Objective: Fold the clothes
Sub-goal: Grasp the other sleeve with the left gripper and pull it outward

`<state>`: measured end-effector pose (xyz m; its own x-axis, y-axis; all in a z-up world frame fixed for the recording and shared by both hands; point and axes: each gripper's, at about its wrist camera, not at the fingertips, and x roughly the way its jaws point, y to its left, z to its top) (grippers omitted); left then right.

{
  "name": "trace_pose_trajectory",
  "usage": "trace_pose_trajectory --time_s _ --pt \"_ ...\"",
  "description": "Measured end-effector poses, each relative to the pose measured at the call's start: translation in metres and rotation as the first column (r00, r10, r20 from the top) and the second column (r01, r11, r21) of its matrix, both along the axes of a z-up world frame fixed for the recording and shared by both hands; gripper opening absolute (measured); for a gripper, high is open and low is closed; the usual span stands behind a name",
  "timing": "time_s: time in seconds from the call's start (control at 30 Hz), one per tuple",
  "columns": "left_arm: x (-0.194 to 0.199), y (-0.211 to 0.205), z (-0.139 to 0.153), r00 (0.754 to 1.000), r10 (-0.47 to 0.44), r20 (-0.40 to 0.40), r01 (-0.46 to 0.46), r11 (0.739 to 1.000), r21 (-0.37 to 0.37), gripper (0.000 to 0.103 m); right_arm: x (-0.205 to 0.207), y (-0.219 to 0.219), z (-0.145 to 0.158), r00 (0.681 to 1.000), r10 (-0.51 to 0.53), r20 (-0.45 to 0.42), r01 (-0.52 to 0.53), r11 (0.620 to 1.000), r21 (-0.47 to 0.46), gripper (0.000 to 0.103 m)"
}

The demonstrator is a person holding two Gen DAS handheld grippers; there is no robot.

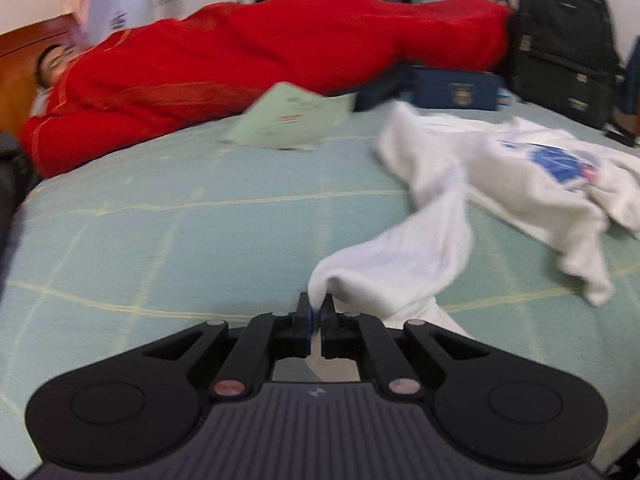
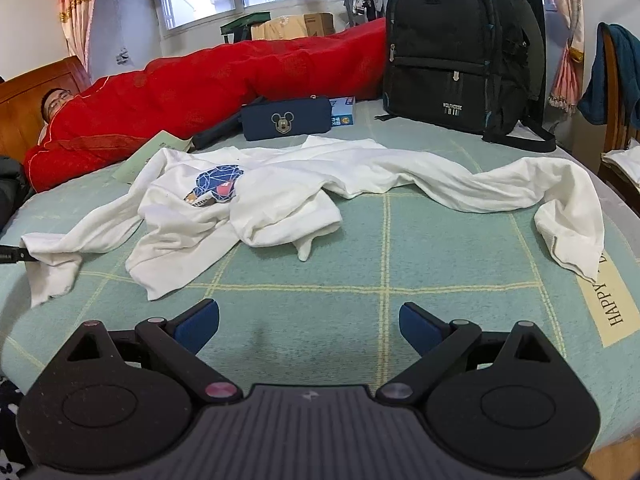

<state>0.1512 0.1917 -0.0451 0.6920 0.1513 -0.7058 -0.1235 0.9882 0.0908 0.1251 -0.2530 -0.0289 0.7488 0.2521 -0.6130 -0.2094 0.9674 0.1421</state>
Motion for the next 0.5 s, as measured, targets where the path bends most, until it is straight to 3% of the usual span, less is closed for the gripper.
trace_pose_trajectory --time_s 0.2,0.5 --pt "0.018 0.057 -0.008 0.994 0.091 -0.069 -0.093 0.995 -0.029 0.002 -0.002 0.006 0.004 1.000 0.003 0.001 -0.003 1.000 -0.012 0.099" --pt "0.047 0.116 -0.008 0.973 0.209 -0.104 -0.198 0.975 0.105 0.001 0.001 0.012 0.007 1.000 -0.017 -0.003 0.017 0.999 -0.034 0.099"
